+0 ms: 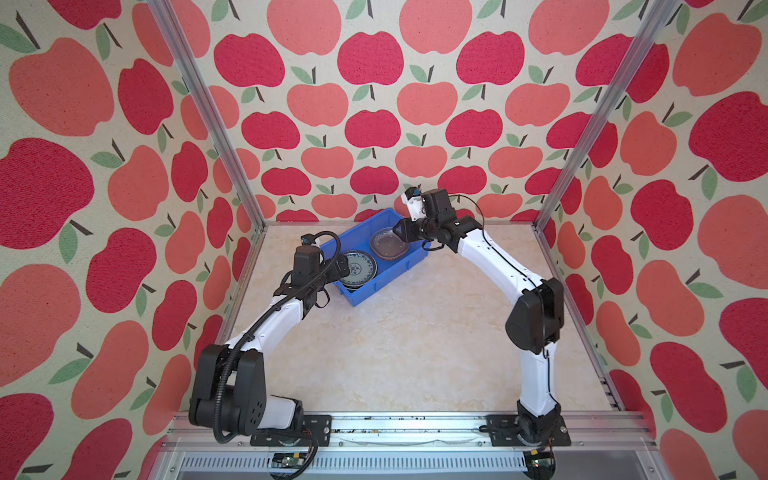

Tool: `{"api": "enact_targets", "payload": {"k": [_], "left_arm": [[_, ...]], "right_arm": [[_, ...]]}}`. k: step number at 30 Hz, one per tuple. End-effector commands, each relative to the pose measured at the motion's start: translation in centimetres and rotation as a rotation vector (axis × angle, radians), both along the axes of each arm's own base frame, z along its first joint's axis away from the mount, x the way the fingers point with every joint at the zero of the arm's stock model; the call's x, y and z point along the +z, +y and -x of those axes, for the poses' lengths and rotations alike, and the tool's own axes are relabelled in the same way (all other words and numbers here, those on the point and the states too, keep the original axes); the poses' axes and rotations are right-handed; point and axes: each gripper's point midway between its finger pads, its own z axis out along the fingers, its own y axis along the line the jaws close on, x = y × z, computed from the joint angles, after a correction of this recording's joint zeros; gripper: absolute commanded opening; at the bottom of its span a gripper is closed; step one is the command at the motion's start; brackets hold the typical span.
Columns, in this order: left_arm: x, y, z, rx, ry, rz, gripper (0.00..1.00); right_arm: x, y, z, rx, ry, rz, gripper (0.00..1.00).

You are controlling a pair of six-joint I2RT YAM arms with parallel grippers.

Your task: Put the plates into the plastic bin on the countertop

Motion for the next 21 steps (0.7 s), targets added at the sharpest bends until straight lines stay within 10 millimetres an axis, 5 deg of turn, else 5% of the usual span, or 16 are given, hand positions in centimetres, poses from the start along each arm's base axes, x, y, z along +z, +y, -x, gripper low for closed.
{"api": "enact_targets", "payload": {"k": [1,3,5,13,21], "left_arm": [[4.2,1.7,0.7,0.080,-0.269,-0.222,0.99],[5.0,1.5,2.0,0.079,-0.404,-0.350,0.99],[5.0,2.2,2.9,0.096,-0.477,-0.430,0.99],[0.4,9.7,4.5,0.259,-0.333,-0.392,0.99],[-4.4,12.8,5.6,0.267,-0.215,-0.371,0.99]], "right_arm": [[-0.4,-5.6,0.8,-0.093,-0.073,0.031,0.50],[-1.2,-9.3,2.2,-0.157,-0.070,0.068,0.68],[-2.1,-13.0,3.4,-0.223,-0.057,0.097,0.99],[-3.5,-25.0,6.7,-0.547,-0.081,0.153,1.00],[-6.2,-29.3,7.7,-0.701,-0.051,0.170,1.00]]}}
